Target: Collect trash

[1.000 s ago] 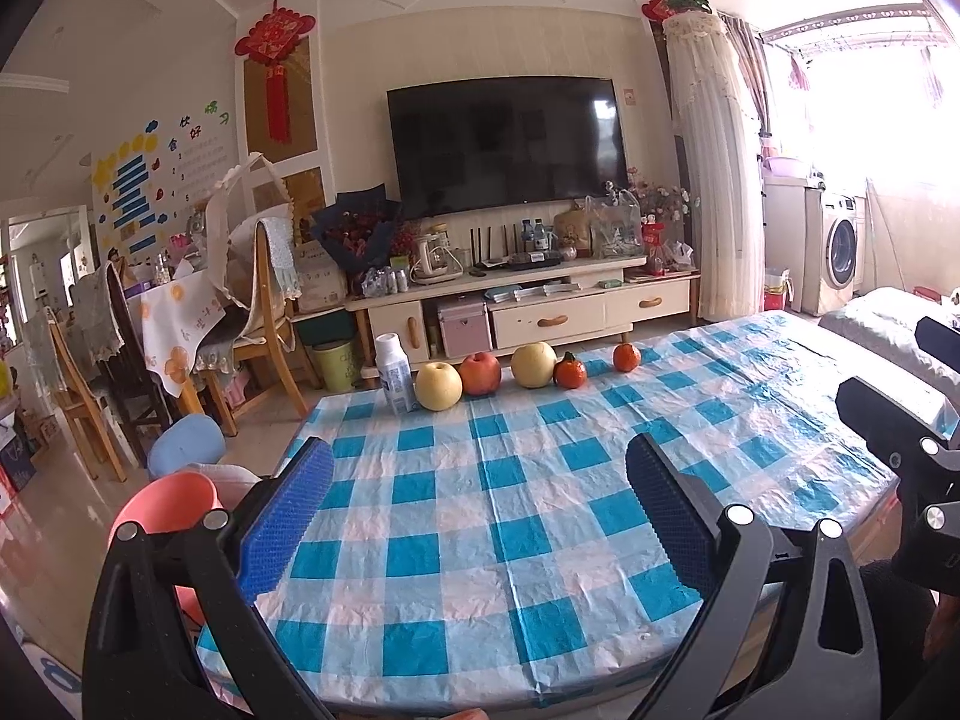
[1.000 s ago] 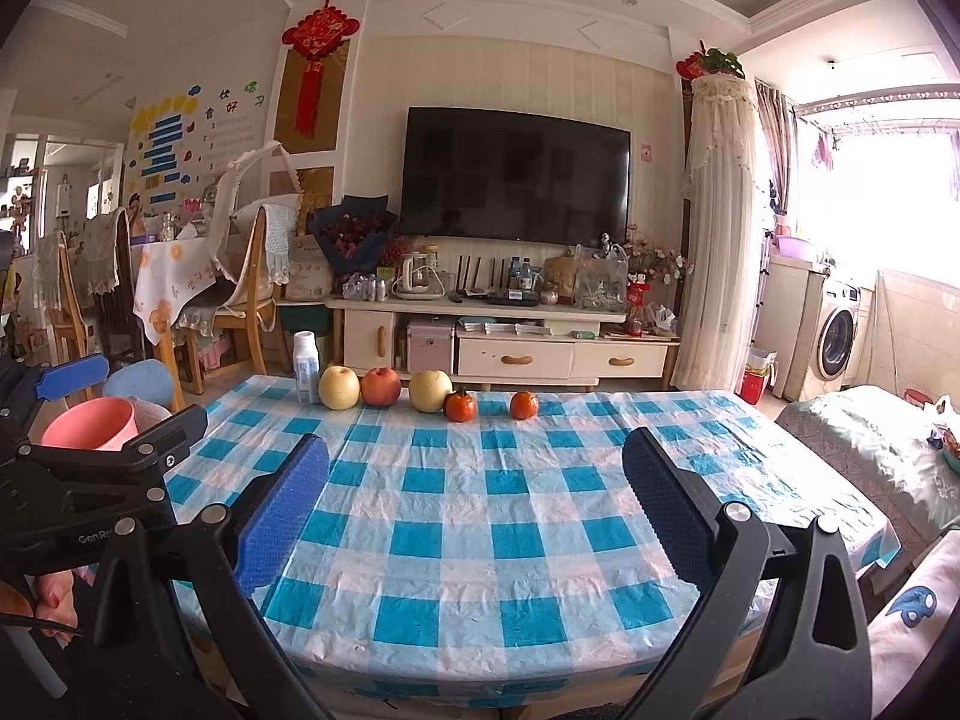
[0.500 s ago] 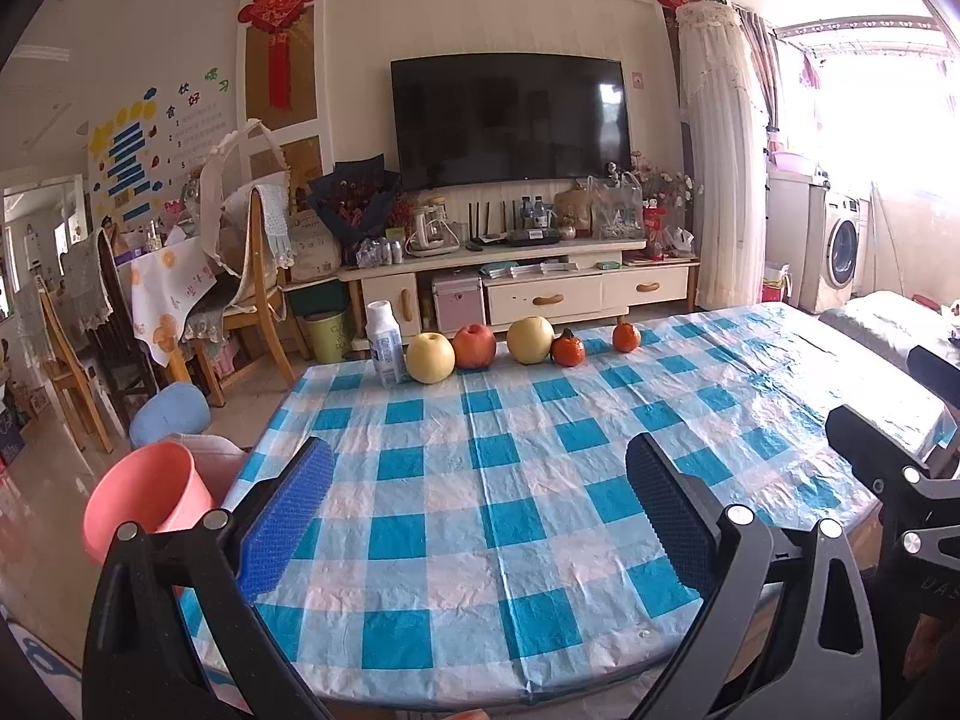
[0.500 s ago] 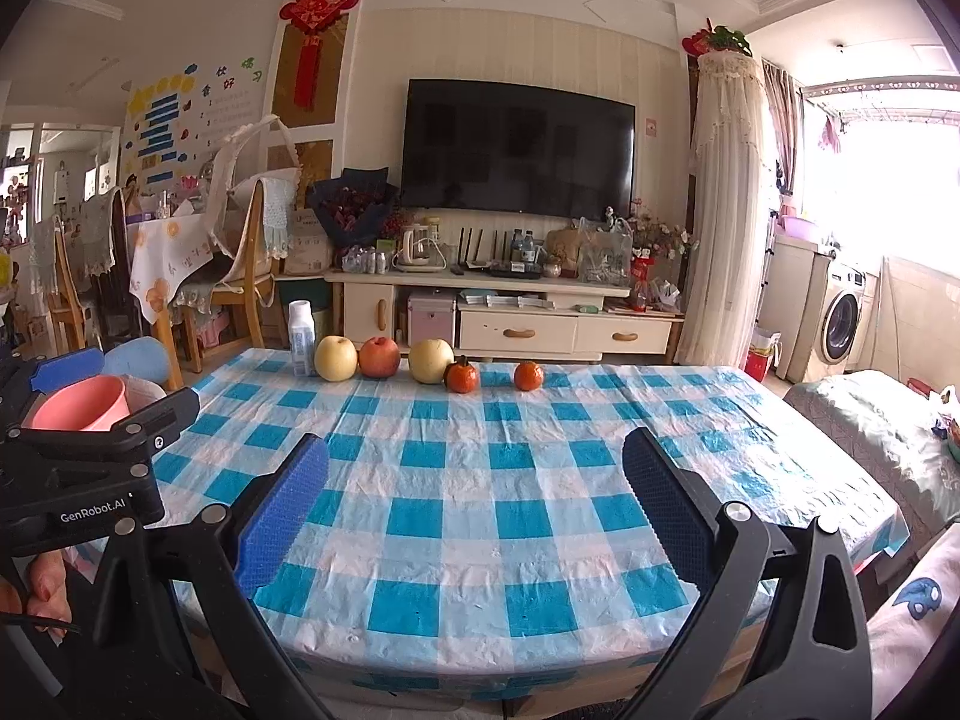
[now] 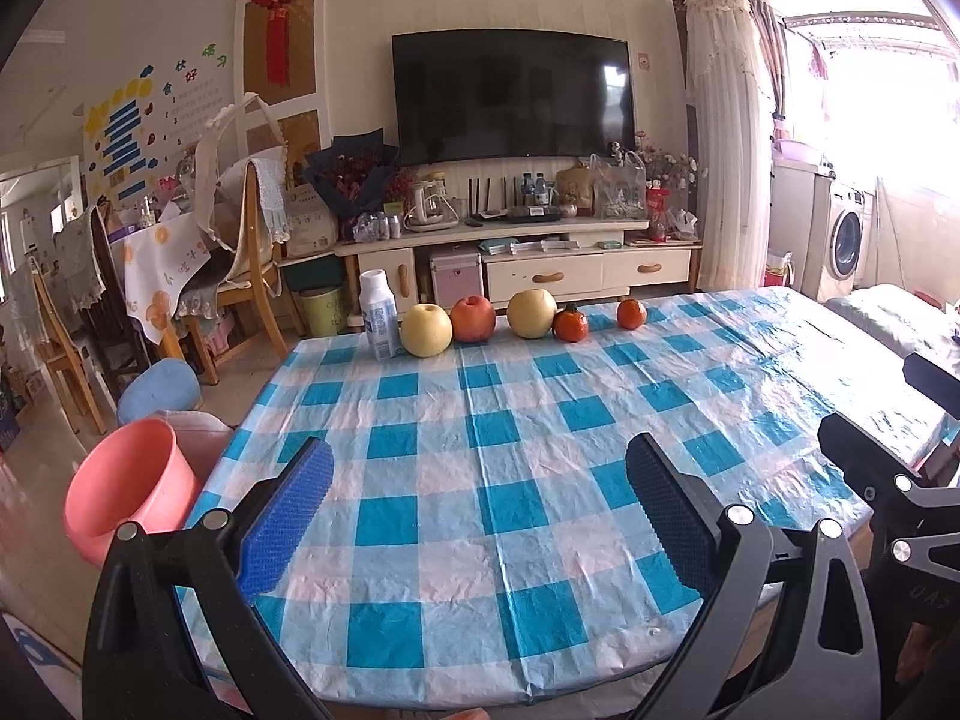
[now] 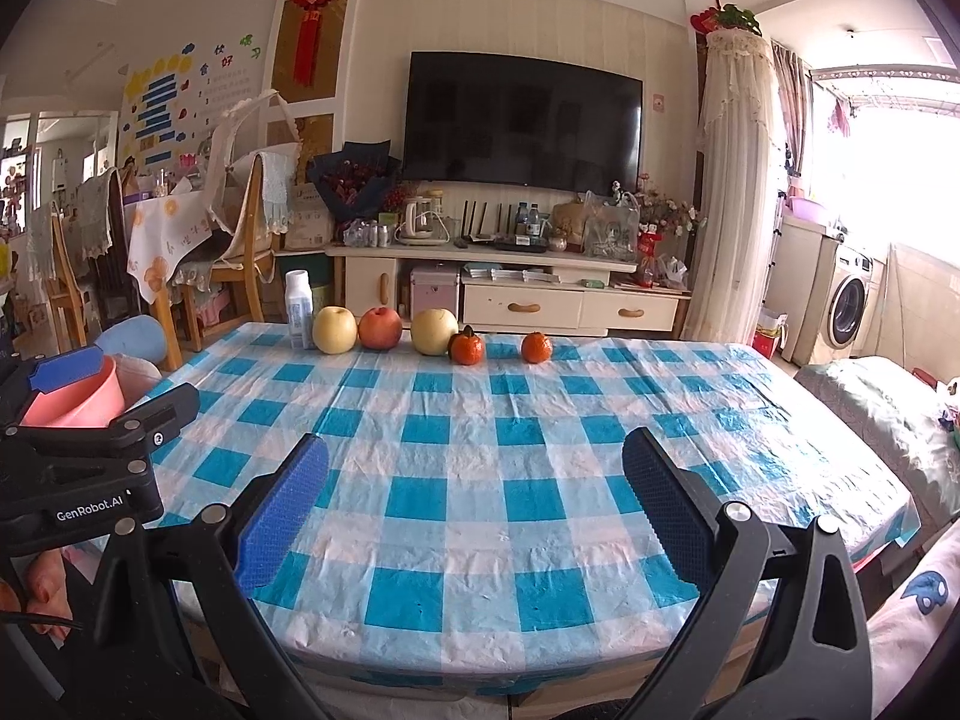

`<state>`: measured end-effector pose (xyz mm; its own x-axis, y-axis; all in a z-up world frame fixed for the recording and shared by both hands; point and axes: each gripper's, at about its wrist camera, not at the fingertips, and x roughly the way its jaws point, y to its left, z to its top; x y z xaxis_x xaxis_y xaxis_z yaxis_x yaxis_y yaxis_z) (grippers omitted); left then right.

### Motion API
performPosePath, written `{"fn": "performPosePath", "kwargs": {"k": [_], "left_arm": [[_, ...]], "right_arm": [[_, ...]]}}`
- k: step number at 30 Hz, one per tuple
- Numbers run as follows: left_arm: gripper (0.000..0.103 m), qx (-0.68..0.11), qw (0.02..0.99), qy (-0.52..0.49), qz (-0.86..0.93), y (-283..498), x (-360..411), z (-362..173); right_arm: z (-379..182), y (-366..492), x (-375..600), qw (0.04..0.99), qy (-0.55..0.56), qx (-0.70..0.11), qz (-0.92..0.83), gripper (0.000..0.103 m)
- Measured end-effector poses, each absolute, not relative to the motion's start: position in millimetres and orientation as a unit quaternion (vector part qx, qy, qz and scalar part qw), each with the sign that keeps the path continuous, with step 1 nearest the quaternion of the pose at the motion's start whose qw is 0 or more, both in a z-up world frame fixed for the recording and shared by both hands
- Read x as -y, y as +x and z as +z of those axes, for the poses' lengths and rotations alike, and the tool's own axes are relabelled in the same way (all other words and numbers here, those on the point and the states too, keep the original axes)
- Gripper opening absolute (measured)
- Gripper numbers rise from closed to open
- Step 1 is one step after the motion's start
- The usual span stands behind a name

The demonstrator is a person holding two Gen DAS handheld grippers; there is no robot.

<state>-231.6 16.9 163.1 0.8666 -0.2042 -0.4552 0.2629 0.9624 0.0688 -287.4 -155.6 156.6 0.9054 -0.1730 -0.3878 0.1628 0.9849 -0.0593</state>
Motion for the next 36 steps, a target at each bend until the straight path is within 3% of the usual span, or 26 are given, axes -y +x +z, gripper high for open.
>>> {"fn": "performPosePath", "kwargs": {"k": [36], "left_arm": [[0.097, -0.261, 0.957, 0.057, -0.107, -169.5, -19.6, 126.9]], "right_arm": [[107.9, -219.2, 154.4, 0.968, -0.013, -0.245, -0.056, 0.099]]}}
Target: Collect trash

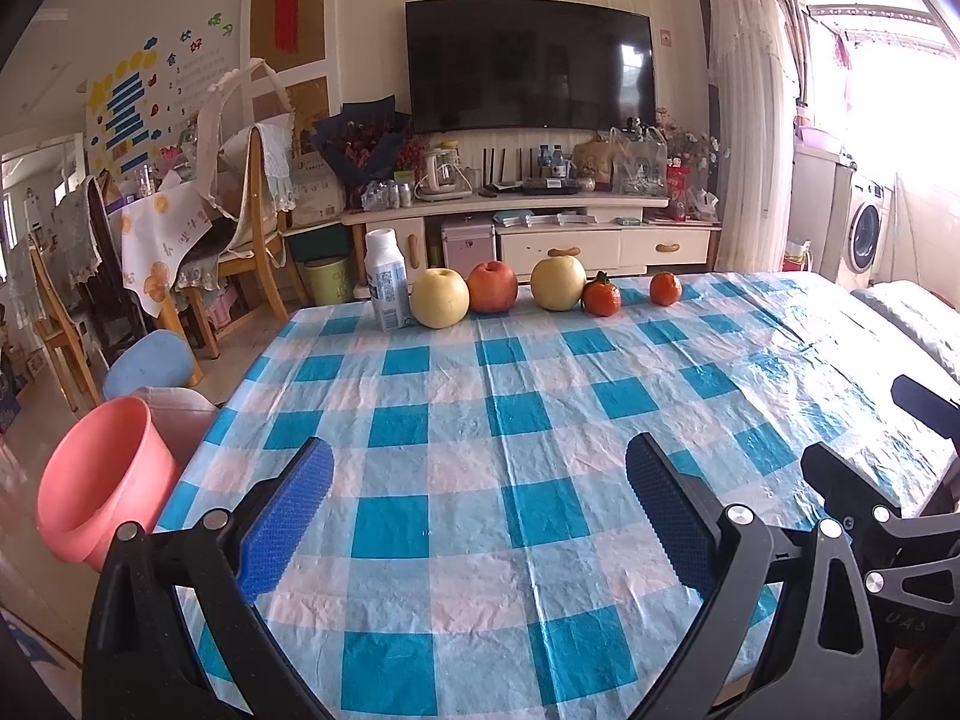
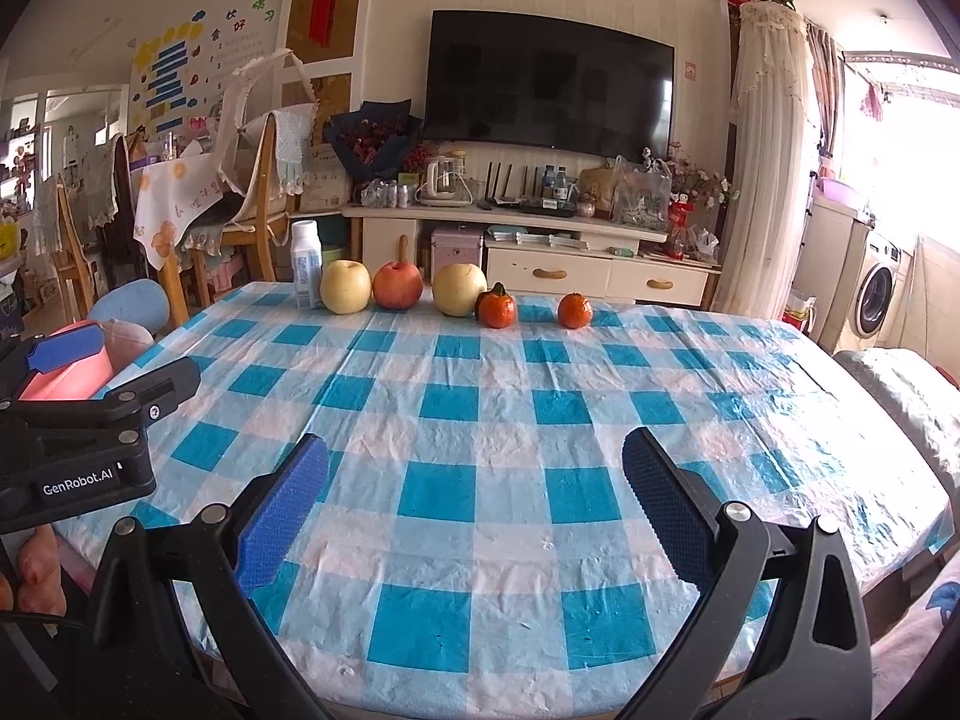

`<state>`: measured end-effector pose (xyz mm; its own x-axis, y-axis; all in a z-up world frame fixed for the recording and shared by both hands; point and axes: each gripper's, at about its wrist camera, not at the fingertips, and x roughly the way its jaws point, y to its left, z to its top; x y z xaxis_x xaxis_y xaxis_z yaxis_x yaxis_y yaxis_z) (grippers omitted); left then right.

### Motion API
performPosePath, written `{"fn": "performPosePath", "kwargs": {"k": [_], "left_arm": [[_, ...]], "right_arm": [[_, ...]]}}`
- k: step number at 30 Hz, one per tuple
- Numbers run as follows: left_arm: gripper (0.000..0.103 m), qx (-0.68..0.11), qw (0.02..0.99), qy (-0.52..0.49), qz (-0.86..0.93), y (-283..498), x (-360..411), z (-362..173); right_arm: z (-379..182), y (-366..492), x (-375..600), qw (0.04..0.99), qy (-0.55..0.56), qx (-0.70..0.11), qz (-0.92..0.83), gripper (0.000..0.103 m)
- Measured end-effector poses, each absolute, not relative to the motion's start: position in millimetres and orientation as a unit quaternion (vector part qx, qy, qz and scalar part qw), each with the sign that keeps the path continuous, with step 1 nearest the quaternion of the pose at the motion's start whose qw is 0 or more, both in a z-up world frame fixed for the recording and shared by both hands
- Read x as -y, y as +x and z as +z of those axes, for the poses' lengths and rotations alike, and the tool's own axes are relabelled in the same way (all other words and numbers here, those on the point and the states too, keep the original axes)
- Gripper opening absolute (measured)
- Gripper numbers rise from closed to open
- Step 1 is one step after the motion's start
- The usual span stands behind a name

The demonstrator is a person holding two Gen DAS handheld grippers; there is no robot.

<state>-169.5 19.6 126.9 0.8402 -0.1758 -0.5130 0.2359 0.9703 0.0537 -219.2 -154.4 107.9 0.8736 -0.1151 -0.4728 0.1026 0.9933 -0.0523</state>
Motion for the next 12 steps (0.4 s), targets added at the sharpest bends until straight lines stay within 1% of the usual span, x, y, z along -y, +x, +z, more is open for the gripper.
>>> {"fn": "performPosePath", "kwargs": {"k": [6, 12], "left_arm": [[0.097, -0.303, 0.946, 0.048, -0.101, -125.0, -21.6, 111.9], [0.097, -0.384, 0.919, 0.025, -0.083, -59.6, -19.0, 70.6]], "right_arm": [[96.9, -190.9, 162.8, 0.961, 0.009, -0.273, -0.038, 0.099], [76.3, -140.4, 173.2, 0.944, 0.03, -0.327, -0.025, 0.099]]}}
